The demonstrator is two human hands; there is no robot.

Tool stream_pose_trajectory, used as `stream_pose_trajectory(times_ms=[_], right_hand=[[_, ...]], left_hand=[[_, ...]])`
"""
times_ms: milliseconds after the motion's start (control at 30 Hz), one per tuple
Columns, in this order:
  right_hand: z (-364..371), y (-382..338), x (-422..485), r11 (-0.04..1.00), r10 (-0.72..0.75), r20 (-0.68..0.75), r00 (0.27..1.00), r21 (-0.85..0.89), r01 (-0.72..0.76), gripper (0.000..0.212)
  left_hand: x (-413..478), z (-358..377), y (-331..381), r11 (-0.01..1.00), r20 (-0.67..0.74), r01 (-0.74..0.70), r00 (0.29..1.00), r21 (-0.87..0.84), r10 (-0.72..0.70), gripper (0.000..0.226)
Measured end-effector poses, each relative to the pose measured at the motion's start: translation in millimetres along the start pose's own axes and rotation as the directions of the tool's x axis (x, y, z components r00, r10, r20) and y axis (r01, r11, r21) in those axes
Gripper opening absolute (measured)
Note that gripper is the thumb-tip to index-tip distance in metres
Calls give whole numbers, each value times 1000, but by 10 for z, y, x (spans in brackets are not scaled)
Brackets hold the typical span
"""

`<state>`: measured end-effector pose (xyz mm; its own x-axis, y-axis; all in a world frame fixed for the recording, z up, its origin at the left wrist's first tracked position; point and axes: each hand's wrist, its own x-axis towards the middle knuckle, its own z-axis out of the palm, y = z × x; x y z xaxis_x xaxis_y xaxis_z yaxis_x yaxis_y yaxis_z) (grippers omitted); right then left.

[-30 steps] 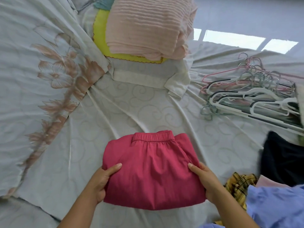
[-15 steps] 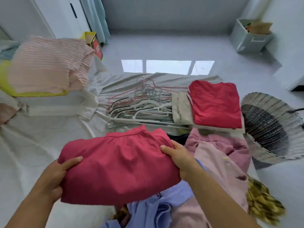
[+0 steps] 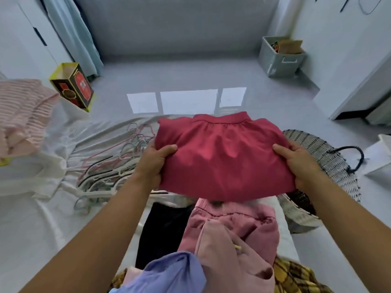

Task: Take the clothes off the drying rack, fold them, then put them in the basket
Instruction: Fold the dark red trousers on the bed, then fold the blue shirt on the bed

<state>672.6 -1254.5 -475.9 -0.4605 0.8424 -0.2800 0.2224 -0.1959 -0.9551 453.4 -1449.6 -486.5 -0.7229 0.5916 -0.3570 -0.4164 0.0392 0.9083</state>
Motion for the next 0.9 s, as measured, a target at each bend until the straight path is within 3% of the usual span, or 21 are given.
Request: stream_pose_trajectory(times_ms=[133,200,267,333,433,500,667,767,833,900], right_hand=[[-249,119,693,990,-69,-84,994,-129,57,15],[-297,416,974,937,-45,-129,991,-349,-3,42],[-212,792,1087,818,-19,-147,989,-571,-69,64],[-68,1173,1101,693,-38,-75,996,-720,-28,64],[104,1613,1112,497,-8,4,1000,-868,7,56],[150,1763,1136,456,47,23,999,-890,-1,55],[99,1708,1101,486,68,28,997,-874,-8,54],[153,1578,826,498,-60,13,998,-866,41,53],[281,1532,506,595,-171,58,984,-790,150,53],[464,1520,79,725,-205,145,968,-642,250,47]], left_hand=[[671,331,-203,998,52,-52,997,33,50,32],[961,347,-521,994,45,4,999,105,-9,54],[1124,298,-898,963,23,136,989,231,-145,75],[1171,252,-1253,934,5,214,974,285,-225,78],[1175,257,-1596,942,-1,190,980,276,-197,72],[1142,251,-1661,939,-22,179,983,295,-181,75],[883,111,-1520,934,-87,229,973,274,-213,71],[502,-229,-1433,906,-120,255,966,338,-228,36],[135,-518,-1412,859,-92,275,961,433,-261,16],[-241,-840,-1439,808,-91,285,956,515,-279,11]])
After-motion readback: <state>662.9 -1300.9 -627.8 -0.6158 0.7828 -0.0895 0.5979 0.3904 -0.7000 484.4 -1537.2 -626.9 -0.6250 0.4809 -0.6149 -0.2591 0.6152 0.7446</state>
